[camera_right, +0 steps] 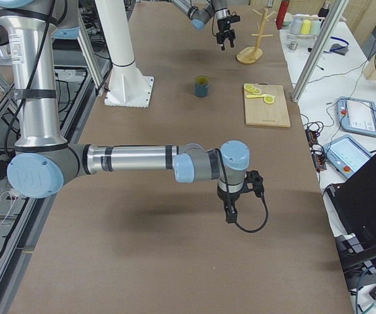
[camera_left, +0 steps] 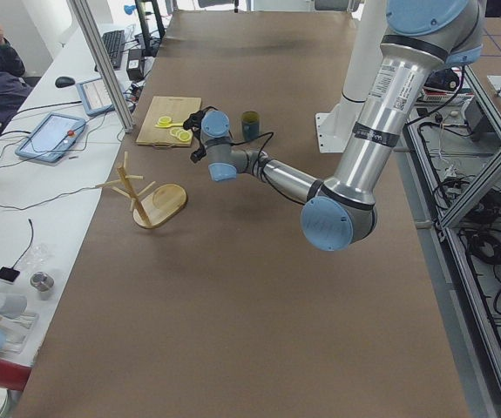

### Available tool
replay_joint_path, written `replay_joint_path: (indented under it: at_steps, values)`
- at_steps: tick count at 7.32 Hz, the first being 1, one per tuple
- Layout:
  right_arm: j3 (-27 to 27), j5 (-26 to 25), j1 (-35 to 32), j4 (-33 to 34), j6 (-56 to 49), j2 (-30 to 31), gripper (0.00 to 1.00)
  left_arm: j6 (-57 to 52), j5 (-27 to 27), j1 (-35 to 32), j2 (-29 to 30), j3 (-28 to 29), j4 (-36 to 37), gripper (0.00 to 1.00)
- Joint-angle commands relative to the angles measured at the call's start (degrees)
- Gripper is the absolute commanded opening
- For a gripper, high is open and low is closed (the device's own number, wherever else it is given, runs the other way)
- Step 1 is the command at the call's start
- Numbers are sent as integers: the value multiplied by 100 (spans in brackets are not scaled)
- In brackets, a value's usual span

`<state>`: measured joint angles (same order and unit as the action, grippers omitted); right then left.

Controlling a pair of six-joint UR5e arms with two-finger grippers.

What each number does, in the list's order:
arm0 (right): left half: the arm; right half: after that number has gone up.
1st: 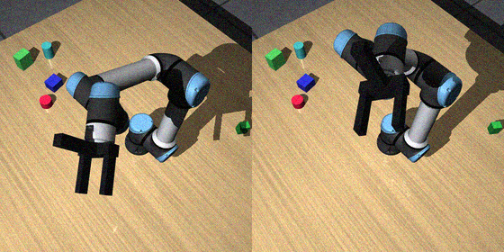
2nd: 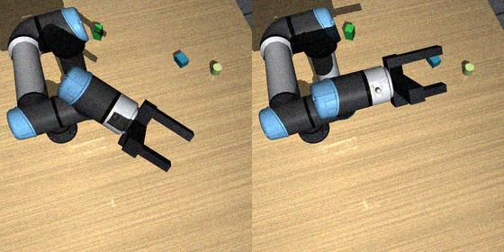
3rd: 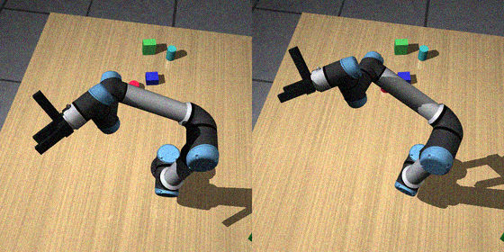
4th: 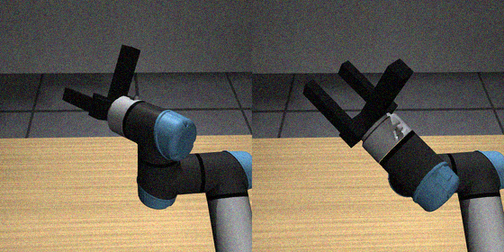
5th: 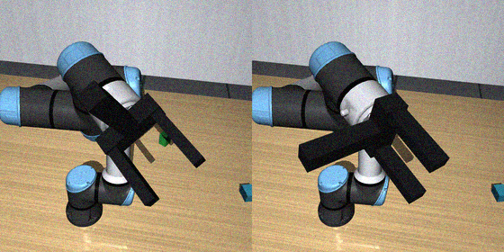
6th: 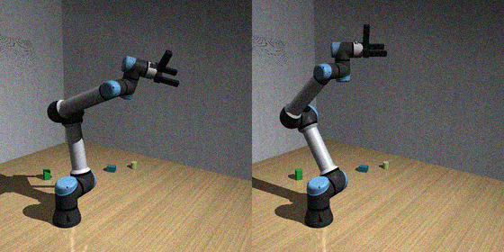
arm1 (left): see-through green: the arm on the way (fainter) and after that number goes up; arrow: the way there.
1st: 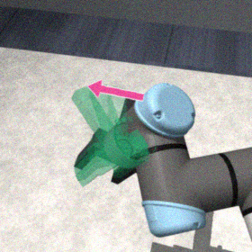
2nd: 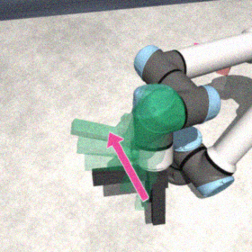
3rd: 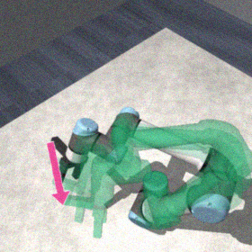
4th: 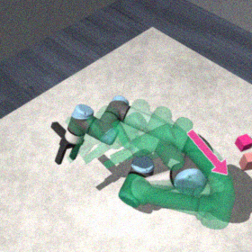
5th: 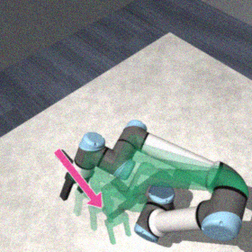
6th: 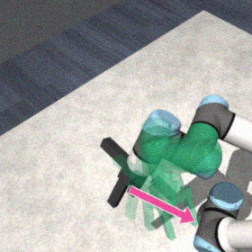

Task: Hang cup on storage rack
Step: 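Move the left gripper toward the blue mug's handle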

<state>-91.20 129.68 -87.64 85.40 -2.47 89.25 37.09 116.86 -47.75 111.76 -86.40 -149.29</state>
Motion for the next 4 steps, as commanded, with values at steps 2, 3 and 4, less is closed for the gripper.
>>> replay_joint_path:
  at_steps: [2,3,4]
  values:
    - [-20,4,-262,-120,-35,207,100,1072,-2668,1474,-100,-122,-1081,98]
    - [-29,5,-262,-120,-26,198,100,1020,-3068,1696,-319,-210,-1276,98]
    - [-29,5,-262,-120,-26,189,100,933,-3177,1812,-556,-420,-1287,98]
